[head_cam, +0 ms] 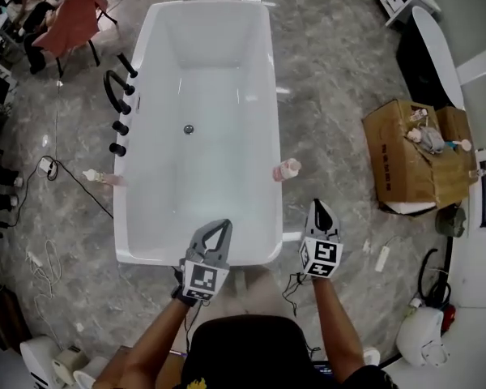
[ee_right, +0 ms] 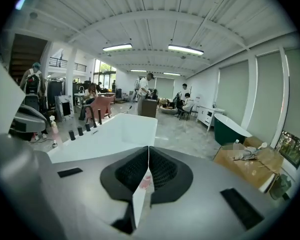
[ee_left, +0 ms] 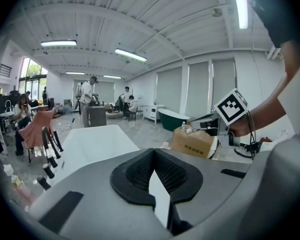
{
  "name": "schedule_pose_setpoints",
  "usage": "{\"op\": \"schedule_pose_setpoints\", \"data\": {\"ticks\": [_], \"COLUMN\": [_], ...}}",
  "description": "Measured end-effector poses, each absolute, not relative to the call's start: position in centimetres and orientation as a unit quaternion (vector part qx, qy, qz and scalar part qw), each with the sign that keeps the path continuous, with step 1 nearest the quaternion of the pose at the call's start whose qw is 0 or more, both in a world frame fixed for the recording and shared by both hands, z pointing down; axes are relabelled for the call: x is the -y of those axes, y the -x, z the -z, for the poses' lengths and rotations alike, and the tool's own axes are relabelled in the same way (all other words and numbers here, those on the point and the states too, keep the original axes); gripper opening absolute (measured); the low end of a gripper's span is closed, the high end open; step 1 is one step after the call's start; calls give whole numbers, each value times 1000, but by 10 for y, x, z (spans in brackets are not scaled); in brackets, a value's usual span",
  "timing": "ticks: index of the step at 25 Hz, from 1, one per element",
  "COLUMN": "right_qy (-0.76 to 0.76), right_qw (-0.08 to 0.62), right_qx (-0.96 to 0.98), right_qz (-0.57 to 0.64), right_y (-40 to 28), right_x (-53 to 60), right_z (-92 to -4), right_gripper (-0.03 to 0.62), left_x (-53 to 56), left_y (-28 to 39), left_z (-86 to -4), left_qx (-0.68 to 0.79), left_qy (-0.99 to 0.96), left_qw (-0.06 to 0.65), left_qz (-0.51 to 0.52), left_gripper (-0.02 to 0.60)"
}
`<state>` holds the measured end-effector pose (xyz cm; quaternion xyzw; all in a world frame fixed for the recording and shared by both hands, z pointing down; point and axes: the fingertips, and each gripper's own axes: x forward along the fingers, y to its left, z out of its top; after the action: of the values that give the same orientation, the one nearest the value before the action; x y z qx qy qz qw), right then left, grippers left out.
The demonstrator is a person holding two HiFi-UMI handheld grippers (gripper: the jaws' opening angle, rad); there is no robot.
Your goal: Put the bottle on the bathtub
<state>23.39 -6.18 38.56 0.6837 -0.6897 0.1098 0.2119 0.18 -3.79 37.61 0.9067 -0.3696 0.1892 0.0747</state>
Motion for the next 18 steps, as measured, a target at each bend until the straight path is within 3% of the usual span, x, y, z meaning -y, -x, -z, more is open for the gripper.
{"op": "schedule_pose_setpoints", "data": {"ticks": [10, 18], "right_qy": [-677, -687], "right_qw": [181, 172], "right_qx": [708, 701], "right_qz": [-94, -88], "right_y": [-213, -187], "right_x": [-4, -41], "right_z": [-276, -247], "right_gripper": [2, 2], "left_x": [18, 17], "left_y": [27, 49], "left_z": [-278, -243], "left_qx": [371, 340], "left_qy": [-917, -932], "left_qw": [69, 41], "left_qz": [-127, -120], "left_gripper": [18, 18]}}
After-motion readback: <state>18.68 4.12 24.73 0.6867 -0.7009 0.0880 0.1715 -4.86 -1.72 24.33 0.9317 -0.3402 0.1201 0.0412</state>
